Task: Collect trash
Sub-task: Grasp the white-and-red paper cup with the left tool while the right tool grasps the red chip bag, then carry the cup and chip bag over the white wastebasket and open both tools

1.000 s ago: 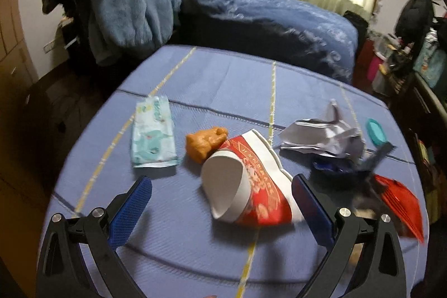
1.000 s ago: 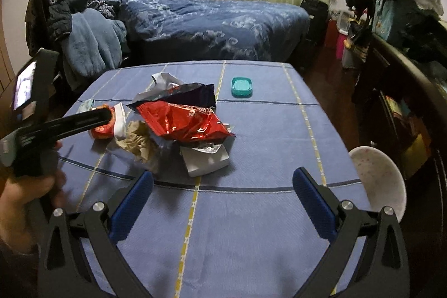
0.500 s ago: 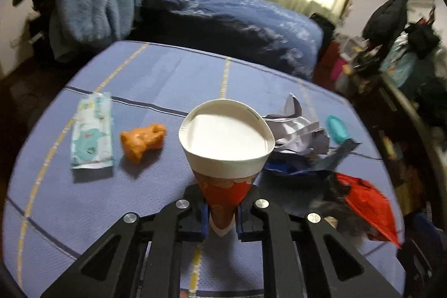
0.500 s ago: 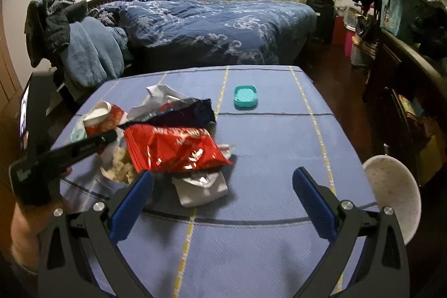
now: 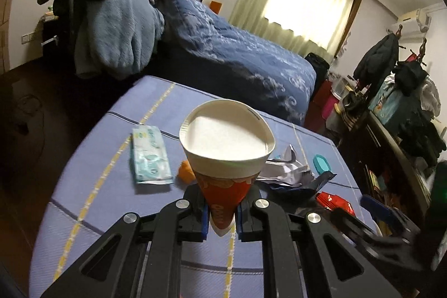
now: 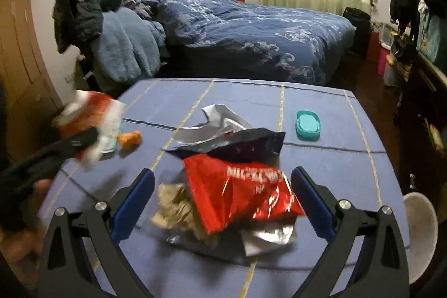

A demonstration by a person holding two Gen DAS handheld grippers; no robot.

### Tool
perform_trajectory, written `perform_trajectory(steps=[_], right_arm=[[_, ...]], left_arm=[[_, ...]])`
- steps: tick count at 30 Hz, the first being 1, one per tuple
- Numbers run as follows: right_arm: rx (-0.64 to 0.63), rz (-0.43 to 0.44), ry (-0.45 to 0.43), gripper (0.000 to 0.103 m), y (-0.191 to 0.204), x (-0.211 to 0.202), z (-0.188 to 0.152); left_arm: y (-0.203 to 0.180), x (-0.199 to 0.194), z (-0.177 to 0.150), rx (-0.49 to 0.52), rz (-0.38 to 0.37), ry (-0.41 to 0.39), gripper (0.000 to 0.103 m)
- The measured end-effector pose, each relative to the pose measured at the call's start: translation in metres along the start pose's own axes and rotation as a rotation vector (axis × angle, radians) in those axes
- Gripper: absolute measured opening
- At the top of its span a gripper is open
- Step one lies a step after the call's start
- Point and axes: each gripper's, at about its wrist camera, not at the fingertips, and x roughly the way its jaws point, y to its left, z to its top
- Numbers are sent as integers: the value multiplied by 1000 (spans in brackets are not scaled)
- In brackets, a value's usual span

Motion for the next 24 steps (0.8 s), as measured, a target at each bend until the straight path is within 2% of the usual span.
perform_trajectory(steps=[1,2,4,5,10,15,21,24], right_arm=[[13,-12,25,62,-2,6,1],[38,-7,38,57,-5,9,2],[77,18,31,32,-14,7,2],[98,24,26,28,-19,4,1],[205,109,-51,25,-46,-28,1],[248,124,-102,25,-60,-69,-12],[287,75,-142,25,-86,-121,-50],[314,7,-164,25,-108,-143,-70]], left_arm=[[1,-3,0,1,-3,-2,14],[2,-5,0,3,-5,-3,14],[3,-8,-1,7,-9,-7,14],[1,-11,-2,8,-12,-8,14],[-10,-22,-4,29,-57,-18,14],[-42,-40,-7,90,-159,-22,14],[-101,-49,-24,213,-292,7,14],[-135,-45,-33,271,-360,37,14]])
